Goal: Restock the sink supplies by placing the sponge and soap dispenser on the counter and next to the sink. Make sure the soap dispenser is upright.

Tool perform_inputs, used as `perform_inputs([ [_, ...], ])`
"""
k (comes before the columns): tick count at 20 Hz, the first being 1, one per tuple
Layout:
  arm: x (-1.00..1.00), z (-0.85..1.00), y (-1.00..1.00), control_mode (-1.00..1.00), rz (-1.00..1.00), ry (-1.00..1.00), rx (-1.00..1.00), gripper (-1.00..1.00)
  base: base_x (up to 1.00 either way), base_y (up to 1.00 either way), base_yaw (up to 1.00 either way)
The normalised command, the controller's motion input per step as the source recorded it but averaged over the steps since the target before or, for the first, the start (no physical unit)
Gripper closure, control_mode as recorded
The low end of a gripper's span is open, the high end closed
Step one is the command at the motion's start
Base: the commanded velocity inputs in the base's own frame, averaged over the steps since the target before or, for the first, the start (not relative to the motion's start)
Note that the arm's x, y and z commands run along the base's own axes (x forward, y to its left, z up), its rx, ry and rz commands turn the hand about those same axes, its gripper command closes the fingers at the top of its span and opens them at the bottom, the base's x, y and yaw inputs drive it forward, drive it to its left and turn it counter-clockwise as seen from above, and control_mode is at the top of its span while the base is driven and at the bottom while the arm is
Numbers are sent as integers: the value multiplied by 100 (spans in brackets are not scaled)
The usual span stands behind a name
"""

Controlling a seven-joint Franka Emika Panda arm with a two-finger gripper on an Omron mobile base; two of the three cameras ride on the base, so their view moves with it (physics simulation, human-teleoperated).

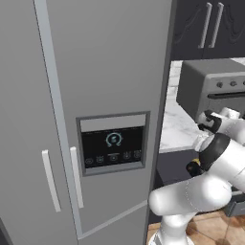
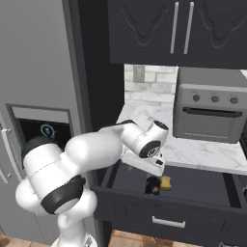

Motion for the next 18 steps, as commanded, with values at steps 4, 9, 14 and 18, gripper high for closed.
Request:
perform_inputs([
  [4, 0, -66, -12, -100, 0, 0, 0, -100, 0, 0, 0],
  [9, 9, -49, -5, -100, 0, 0, 3, -100, 0, 0, 0],
  [14, 12, -37, -5, -100, 0, 1, 6, -100, 0, 0, 0],
  [18, 6, -36, -4, -100, 0, 3, 5, -100, 0, 0, 0],
])
